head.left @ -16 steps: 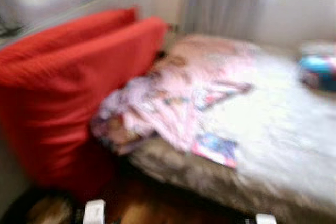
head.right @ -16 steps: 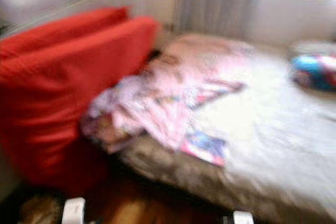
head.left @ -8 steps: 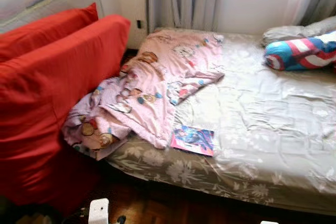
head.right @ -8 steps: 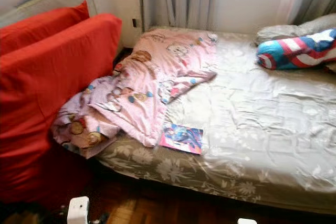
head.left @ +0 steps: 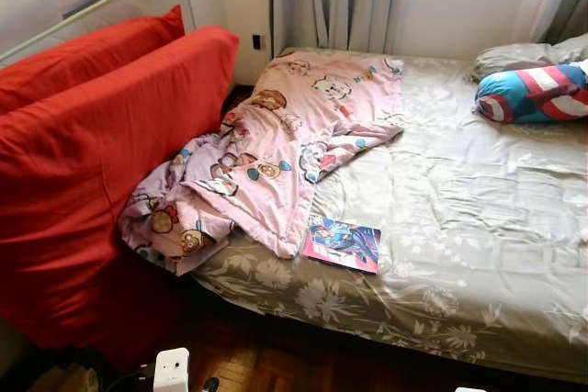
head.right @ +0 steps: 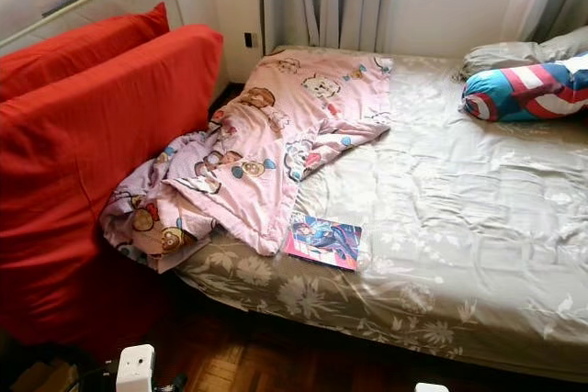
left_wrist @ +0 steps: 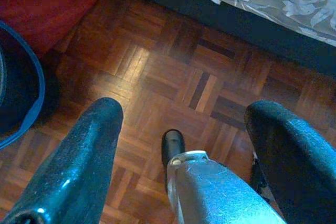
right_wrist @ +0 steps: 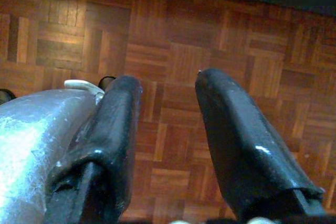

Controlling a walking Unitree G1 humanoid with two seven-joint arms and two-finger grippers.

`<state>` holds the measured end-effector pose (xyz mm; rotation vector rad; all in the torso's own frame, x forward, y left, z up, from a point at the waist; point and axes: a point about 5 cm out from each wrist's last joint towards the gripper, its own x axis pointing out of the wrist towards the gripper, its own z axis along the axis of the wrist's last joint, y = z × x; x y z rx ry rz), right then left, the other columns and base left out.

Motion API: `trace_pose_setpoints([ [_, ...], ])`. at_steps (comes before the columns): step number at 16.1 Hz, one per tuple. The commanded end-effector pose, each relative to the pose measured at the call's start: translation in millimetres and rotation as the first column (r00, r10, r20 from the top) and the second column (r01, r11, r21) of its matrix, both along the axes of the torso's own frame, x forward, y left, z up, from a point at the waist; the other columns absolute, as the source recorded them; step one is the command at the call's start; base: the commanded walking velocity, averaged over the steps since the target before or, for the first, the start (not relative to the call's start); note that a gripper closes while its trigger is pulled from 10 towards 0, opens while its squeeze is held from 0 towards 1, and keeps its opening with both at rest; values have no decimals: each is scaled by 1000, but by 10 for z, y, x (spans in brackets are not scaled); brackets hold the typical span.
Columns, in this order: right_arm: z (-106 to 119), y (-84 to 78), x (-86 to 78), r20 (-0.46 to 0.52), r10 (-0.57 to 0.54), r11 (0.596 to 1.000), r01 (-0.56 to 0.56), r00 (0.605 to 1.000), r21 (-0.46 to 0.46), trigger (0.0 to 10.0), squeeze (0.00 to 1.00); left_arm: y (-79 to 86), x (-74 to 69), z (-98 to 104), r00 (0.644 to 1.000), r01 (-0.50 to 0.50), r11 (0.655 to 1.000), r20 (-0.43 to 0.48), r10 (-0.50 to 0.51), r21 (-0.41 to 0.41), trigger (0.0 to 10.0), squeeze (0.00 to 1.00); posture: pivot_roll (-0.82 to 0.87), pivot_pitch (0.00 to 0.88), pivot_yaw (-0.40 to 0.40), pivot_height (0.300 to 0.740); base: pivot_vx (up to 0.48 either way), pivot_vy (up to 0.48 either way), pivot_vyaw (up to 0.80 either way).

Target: Clean up the room

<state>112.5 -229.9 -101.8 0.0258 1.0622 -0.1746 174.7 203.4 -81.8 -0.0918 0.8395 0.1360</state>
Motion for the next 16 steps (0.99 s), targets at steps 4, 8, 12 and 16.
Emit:
trace_pose_setpoints([
  [4, 74, 125, 335, 53, -68, 986, 59, 996, 157, 10000, 0, 293, -236, -66, 977, 128, 992, -177, -122, 22, 10000, 0, -20, 0, -13, 740, 0, 0, 0],
  [8, 80, 97, 334, 54, -40, 992, 33, 998, 121, 10000, 0, 300, -157, -31, 988, 78, 997, -134, -74, 25, 10000, 0, -8, 0, -22, 740, 0, 0, 0],
  [12, 72, 105, 325, 50, -91, 987, 84, 995, 141, 10000, 0, 326, -108, -7, 994, -13, 1000, -110, 15, 14, 10000, 0, -18, 0, -9, 740, 0, 0, 0],
  [16, 74, 100, 331, 35, -34, 994, 30, 999, 109, 10000, 0, 343, -53, 20, 994, -47, 999, -93, 48, 15, 10000, 0, -24, 0, 2, 740, 0, 0, 0],
])
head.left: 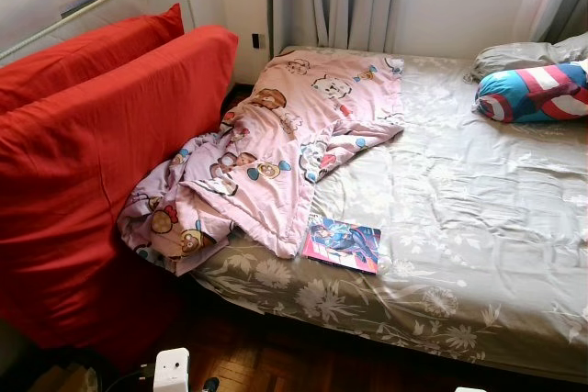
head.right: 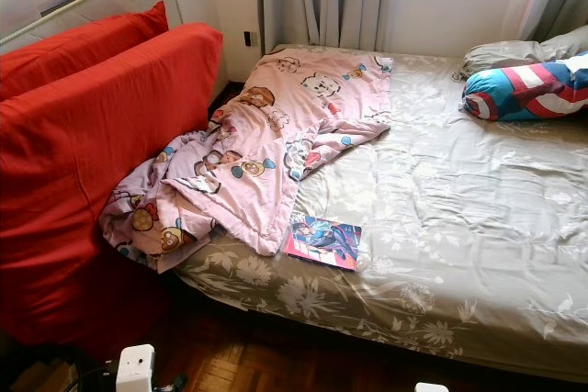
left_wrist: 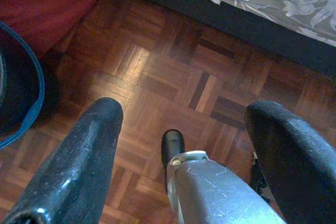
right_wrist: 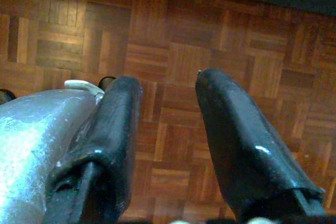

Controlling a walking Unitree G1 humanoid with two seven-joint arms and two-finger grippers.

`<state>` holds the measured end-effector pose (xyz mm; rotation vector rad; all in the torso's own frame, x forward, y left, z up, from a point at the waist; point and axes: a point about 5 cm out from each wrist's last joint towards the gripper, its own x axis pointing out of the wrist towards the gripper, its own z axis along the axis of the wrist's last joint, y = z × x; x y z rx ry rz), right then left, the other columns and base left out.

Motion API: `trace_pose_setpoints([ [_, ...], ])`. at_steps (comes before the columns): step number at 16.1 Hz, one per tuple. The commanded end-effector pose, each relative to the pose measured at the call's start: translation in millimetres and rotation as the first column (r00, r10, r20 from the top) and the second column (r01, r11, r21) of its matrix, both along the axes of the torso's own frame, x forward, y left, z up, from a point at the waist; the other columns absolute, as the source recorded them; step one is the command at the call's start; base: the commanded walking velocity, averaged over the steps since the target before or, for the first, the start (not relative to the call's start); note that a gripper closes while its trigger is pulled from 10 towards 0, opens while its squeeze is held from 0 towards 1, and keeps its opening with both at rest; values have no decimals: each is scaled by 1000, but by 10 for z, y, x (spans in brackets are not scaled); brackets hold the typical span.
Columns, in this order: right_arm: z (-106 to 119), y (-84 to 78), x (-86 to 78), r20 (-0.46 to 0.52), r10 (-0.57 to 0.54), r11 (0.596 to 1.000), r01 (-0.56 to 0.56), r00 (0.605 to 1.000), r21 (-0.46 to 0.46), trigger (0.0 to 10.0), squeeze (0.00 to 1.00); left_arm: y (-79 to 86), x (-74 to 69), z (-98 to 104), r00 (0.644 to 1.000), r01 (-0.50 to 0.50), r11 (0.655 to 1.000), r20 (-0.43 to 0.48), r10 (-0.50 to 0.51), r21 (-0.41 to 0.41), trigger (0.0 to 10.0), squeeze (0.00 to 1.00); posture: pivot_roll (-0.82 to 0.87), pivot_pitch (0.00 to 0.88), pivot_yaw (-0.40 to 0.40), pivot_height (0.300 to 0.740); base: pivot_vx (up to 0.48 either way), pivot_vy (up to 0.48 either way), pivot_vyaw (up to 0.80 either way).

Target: Clean up the room

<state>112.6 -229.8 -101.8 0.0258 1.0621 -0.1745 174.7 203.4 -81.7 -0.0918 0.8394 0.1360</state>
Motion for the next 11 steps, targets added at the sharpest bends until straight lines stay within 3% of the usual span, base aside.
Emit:
trace_pose_setpoints([
  [1, 75, 97, 332, 42, -58, 992, 53, 997, 117, 10000, 0, 315, -38, 20, 995, -22, 1000, -94, 24, 15, 10000, 0, -23, 0, 2, 740, 0, 0, 0],
  [11, 73, 97, 328, 38, -55, 992, 50, 998, 117, 10000, 0, 288, -12, 26, 996, -7, 1000, -85, 8, 13, 10000, 0, -16, 0, -11, 740, 0, 0, 0],
])
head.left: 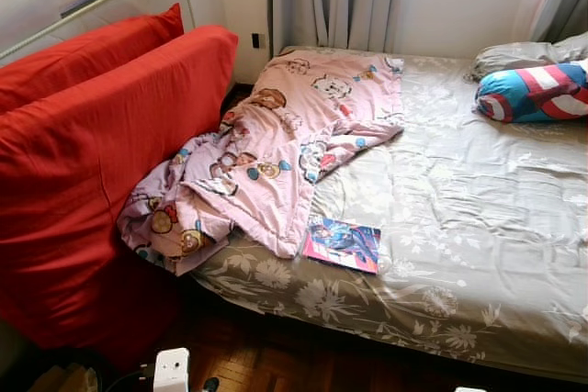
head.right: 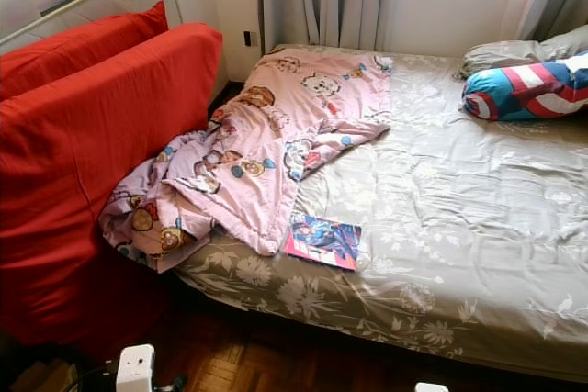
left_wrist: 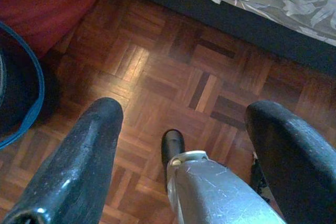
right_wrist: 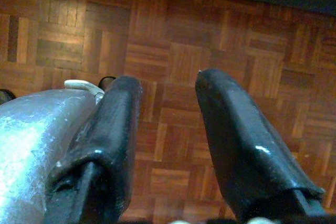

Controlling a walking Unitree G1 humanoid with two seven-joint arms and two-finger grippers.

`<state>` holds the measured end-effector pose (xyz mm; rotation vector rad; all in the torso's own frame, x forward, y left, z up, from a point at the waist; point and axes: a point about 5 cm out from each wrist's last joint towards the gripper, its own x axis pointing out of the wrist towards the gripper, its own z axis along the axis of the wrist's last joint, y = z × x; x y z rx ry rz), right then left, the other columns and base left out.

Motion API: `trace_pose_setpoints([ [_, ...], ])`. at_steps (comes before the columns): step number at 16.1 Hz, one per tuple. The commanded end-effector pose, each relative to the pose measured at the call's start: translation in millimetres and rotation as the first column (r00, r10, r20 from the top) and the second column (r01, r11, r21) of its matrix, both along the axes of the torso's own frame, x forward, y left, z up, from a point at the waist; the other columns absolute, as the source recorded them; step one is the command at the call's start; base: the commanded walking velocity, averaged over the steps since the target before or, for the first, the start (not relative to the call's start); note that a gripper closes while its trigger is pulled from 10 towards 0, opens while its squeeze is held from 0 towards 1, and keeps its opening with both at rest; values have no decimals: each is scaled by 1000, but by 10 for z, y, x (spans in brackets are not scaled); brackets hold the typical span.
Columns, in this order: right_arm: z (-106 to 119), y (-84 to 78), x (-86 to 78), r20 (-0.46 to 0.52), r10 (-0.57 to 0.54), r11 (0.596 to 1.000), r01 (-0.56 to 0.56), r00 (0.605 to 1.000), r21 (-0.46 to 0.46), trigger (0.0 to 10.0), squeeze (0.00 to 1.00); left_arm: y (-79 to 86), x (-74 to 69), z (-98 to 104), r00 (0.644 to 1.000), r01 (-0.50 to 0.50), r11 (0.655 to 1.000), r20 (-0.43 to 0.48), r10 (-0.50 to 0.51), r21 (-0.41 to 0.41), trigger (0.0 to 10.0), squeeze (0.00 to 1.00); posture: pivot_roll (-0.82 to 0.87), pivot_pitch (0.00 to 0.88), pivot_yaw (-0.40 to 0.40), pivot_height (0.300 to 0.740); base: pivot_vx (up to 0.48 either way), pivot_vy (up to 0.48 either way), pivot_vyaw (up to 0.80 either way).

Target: Clean up the room

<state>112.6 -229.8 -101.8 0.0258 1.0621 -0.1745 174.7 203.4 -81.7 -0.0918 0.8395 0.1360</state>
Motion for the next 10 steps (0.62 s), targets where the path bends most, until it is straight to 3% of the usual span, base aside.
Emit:
trace_pose_setpoints([
  [1, 73, 97, 328, 38, -55, 992, 50, 998, 117, 10000, 0, 288, -12, 26, 996, -7, 1000, -85, 8, 13, 10000, 0, -16, 0, -11, 740, 0, 0, 0],
  [8, 73, 97, 328, 38, -55, 992, 50, 998, 117, 10000, 0, 288, -12, 26, 996, -7, 1000, -85, 8, 13, 10000, 0, -16, 0, -11, 740, 0, 0, 0],
  [10, 74, 100, 327, 29, 18, 995, -21, 999, 96, 10000, 0, 268, -81, -6, 996, -15, 1000, -89, 15, 0, 10000, 0, -9, 0, -14, 740, 0, 0, 0],
])
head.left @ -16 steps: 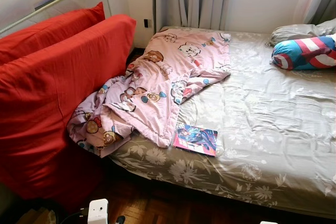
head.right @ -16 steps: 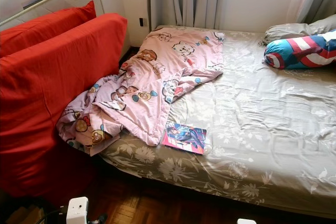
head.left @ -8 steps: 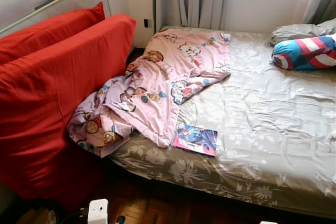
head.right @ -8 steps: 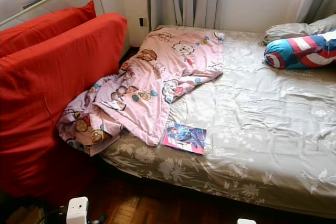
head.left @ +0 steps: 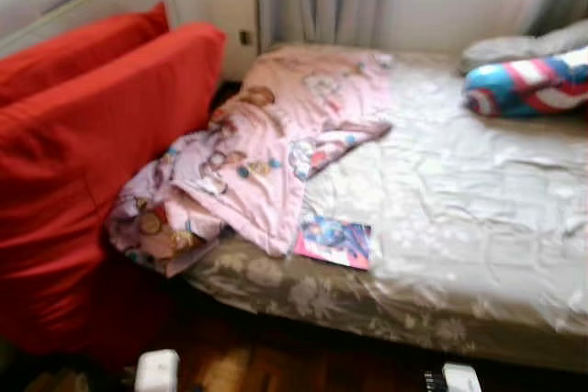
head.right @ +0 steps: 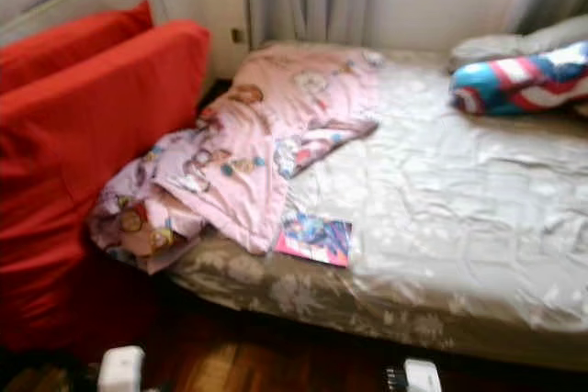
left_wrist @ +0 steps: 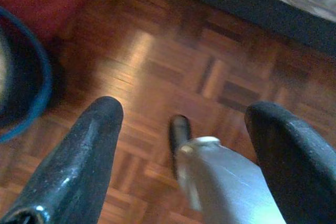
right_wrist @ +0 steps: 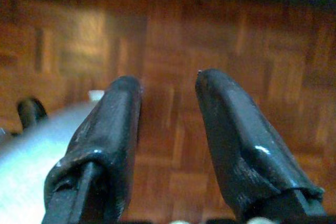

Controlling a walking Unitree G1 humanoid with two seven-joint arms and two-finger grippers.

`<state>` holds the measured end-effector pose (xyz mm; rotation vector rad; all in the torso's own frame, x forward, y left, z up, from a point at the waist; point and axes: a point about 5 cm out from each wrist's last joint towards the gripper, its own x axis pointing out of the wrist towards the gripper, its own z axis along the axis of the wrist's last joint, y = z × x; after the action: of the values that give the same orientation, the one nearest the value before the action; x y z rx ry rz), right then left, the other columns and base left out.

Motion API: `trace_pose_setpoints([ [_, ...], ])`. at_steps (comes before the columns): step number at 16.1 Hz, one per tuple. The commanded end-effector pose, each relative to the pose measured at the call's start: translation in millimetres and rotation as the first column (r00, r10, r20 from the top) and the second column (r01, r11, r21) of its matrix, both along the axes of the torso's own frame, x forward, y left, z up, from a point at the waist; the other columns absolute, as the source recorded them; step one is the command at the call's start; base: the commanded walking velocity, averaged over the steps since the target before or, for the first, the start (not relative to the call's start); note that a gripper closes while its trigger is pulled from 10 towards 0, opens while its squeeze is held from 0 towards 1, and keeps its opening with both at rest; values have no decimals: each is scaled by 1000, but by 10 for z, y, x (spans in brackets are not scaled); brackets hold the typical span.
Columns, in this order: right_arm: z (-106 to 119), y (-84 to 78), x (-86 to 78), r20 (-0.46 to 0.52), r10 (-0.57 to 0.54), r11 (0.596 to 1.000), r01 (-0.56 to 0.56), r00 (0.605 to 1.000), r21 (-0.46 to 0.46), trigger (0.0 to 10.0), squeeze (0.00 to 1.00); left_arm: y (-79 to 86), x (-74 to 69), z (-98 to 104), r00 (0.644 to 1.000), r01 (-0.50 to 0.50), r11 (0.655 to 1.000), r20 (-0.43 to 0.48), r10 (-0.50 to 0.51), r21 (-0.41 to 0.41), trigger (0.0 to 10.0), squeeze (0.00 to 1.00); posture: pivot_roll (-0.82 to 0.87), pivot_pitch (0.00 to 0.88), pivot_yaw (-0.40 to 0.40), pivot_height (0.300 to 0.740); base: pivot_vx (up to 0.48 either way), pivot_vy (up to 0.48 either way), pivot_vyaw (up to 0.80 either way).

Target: Clean up the room

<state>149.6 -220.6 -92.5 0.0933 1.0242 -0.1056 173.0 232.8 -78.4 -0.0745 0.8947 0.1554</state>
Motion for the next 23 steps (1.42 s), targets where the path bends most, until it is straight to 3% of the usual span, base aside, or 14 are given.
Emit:
trace_pose_setpoints([
  [1, -18, 9, -42, -17, -1, 1000, 1, 1000, 12, 10000, 0, -27, -77, -46, 999, -8, 1000, -35, 8, -19, 10000, 0, -9, 0, -14, 740, 0, 0, 0],
  [6, -19, 10, -41, -17, -9, 1000, 9, 1000, 19, 10000, 0, -22, -91, -52, 999, -2, 1000, -43, 1, -20, 10000, 0, -8, 0, -14, 740, 0, 0, 0],
  [10, -8, 8, -26, 20, -65, 997, 65, 998, 30, 10000, 0, 21, -11, 8, 1000, -13, 1000, 27, 13, -1, 10000, 0, -14, 0, -12, 740, 0, 0, 0],
  [13, 23, -11, 14, 94, -145, 989, 141, 985, 45, 10000, 0, 60, 335, 233, 974, -48, 998, 221, 55, -39, 10000, 0, -24, 0, -13, 740, 0, 0, 0],
  [16, 62, -17, 74, 151, -137, 990, 132, 979, 41, 10000, 0, 53, 649, 514, 908, 20, 1000, 418, -17, -4, 10000, 0, -26, 0, -11, 740, 0, 0, 0],
  [17, 288, 47, 500, 331, -37, 998, 49, 943, -28, 10000, 0, 34, 700, 574, 888, 43, 999, 458, -44, 14, 10000, 0, -31, 0, -10, 740, 0, 0, 0],
  [18, 454, 124, 746, 454, -53, 999, 45, 889, 29, 10000, 0, 7, 720, 604, 873, 55, 998, 485, -58, 20, 10000, 0, -33, 0, -10, 740, 0, 0, 0],
  [19, 565, 140, 873, 524, -58, 998, 33, 849, 56, 10000, 0, -38, 744, 644, 851, 77, 997, 519, -81, 29, 10000, 0, -30, 0, -11, 740, 0, 0, 0],
  [21, 652, 157, 938, 585, -18, 999, -5, 811, 38, 10000, 0, -86, 756, 731, 803, 84, 996, 589, -90, 37, 10000, 0, -16, 0, -19, 740, 0, 0, 0],
  [23, 678, 153, 945, 609, -23, 999, -3, 793, 43, 10000, 0, -111, 737, 766, 780, 83, 996, 619, -90, 40, 10000, 0, -13, 0, -23, 740, 0, 0, 0],
])
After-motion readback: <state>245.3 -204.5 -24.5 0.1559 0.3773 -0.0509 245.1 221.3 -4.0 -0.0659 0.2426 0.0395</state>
